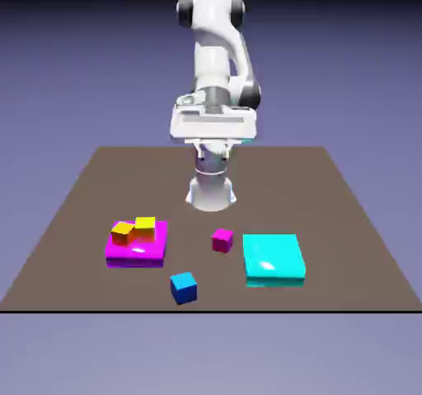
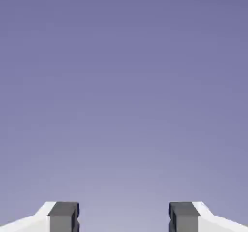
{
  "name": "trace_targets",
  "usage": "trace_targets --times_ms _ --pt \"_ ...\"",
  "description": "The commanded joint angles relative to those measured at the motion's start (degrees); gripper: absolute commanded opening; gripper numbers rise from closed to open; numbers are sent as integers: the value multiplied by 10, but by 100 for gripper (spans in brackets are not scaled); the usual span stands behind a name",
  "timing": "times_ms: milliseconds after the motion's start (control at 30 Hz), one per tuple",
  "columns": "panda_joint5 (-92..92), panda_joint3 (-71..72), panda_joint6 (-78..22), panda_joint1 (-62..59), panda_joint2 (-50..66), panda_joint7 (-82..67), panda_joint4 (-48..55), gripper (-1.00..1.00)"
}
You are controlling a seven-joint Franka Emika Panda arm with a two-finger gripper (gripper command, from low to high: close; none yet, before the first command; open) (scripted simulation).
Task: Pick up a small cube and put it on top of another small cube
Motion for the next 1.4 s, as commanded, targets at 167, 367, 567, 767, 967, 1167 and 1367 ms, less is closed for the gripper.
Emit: trace_targets --times_ms 167,367,567,767,967,1167,1367 --pt "-88 -20 -59 46 100 -150 -50 0" --pt "-176 -40 -117 92 200 -299 -99 0" --pt "-257 -90 -82 133 287 -287 -97 0" --pt "-378 -181 15 192 411 -191 -69 0" --pt "-361 -168 2 183 394 -205 -73 -100" --pt "-241 -77 -96 125 269 -300 -101 -100" --pt "-168 -85 -152 131 249 -357 -70 -100"
